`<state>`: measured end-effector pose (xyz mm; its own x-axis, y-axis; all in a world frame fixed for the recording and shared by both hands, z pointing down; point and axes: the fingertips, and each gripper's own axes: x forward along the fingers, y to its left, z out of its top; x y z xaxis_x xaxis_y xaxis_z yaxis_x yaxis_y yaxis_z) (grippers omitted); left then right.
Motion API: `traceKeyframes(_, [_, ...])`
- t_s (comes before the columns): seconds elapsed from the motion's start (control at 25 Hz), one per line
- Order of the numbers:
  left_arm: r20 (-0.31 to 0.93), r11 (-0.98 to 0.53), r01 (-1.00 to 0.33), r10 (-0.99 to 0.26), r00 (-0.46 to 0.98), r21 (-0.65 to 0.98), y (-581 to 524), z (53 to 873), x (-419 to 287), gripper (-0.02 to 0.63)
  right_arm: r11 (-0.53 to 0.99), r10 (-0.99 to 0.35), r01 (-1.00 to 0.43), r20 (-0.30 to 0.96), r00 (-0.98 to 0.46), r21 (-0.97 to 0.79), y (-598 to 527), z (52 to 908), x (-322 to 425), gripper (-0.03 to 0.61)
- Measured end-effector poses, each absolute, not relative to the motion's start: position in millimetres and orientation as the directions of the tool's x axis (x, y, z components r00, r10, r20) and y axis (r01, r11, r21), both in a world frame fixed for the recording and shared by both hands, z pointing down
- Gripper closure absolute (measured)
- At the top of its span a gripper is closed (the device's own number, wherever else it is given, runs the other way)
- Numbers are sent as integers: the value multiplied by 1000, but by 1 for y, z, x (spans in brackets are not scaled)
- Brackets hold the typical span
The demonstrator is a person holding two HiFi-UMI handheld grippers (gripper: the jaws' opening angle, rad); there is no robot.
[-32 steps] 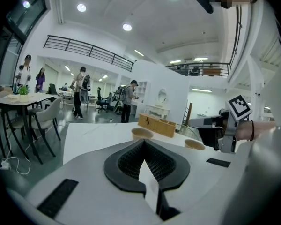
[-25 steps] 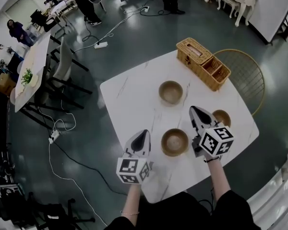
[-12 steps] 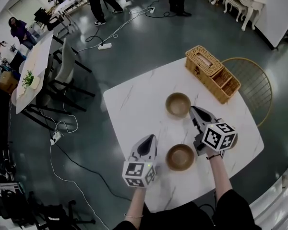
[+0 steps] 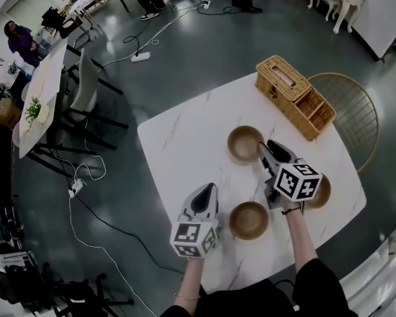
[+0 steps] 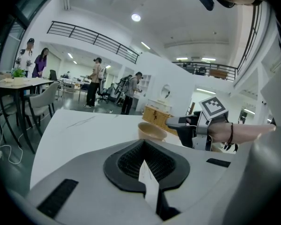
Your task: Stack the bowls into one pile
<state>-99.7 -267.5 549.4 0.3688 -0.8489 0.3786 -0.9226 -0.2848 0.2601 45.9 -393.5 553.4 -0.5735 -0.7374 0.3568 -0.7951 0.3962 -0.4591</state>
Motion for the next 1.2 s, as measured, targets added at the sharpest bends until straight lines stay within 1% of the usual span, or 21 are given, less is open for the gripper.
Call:
traceKeyframes(0.08, [386,-280,-923,-847,367,264,-267,554,-98,600,359,-738,-802,380,-557,-478,-398,565,48,449])
traceKeyframes(0.12, [388,-277,-923,-846,366,267,-267,555,-98,600,343,-738,-804,390,-551,-487,-400,570,49,446])
traceKeyframes(0.6, [414,-277,-919,-829,377,282,-262,565,-89,600,224,-700,-788,467,-540,-574,-412,601,49,449])
traceKeyframes(0.64, [415,-276,-919,-828,376,282,-262,565,-88,600,215,-696,-786,473,-540,-579,-413,602,50,453])
traceKeyframes(0.72, [416,-276,-919,-829,375,280,-261,566,-89,600,204,-692,-786,482,-537,-584,-415,603,51,480])
traceKeyframes(0.92, [415,-276,-920,-829,374,277,-258,568,-92,600,205,-686,-781,483,-545,-590,-415,606,45,502])
traceKeyframes(1.08, [412,-276,-922,-832,371,273,-259,566,-93,600,188,-692,-773,476,-542,-606,-418,605,46,545])
traceKeyframes(1.2, [410,-273,-924,-835,366,269,-260,564,-96,600,182,-691,-775,482,-538,-605,-418,605,47,546])
